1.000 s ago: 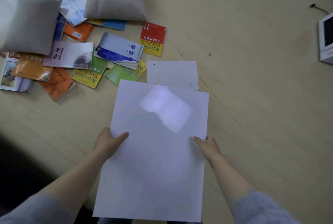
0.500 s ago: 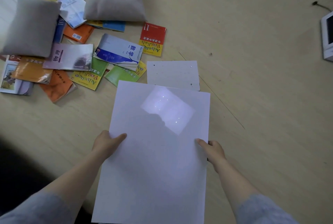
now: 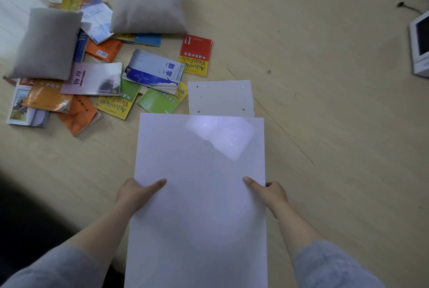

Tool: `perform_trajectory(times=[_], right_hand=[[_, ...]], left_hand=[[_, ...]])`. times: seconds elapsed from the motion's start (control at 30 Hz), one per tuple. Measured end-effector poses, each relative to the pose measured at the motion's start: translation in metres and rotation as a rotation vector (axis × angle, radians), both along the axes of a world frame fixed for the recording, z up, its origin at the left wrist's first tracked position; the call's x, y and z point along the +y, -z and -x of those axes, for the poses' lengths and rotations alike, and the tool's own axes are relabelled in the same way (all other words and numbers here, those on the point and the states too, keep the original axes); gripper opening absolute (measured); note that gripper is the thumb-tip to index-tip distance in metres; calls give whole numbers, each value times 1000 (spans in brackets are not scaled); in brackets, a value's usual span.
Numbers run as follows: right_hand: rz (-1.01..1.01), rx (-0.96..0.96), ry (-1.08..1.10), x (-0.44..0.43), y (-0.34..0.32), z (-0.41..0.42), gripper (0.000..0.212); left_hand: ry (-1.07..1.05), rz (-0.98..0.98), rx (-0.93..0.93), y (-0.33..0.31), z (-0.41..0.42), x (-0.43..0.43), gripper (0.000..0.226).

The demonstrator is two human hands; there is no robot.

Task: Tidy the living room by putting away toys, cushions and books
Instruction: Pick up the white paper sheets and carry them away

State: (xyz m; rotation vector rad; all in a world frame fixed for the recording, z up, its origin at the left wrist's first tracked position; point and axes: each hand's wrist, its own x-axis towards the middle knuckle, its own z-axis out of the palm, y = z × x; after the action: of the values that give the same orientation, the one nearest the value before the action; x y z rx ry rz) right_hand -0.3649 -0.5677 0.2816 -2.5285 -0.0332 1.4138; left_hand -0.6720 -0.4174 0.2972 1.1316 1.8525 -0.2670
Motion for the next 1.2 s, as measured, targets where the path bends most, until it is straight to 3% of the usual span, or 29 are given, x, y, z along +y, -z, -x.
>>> perform_trajectory(times=[0.53, 0.63, 0.73, 0.83, 1.0, 1.2], right_hand=[[-84, 1, 72, -67, -167, -18, 84], [-128, -8, 56, -81, -204, -29, 89], [-156, -34, 16, -81, -226, -44, 82], [-226, -35, 6, -83, -251, -66, 72], [-308, -101, 27, -96, -277, -107, 75], [-348, -148, 115, -114, -294, -141, 90]], left_hand=[[0, -62, -100, -170, -21, -53, 56], [-13, -103, -133, -210, -34, -67, 60], [-5, -138, -150, -236, -47, -72, 79], [4, -191, -187, -264, -66, -81, 77], [46, -306, -257, -295, -105, -95, 83], [96, -381, -346, -319, -151, -102, 42]])
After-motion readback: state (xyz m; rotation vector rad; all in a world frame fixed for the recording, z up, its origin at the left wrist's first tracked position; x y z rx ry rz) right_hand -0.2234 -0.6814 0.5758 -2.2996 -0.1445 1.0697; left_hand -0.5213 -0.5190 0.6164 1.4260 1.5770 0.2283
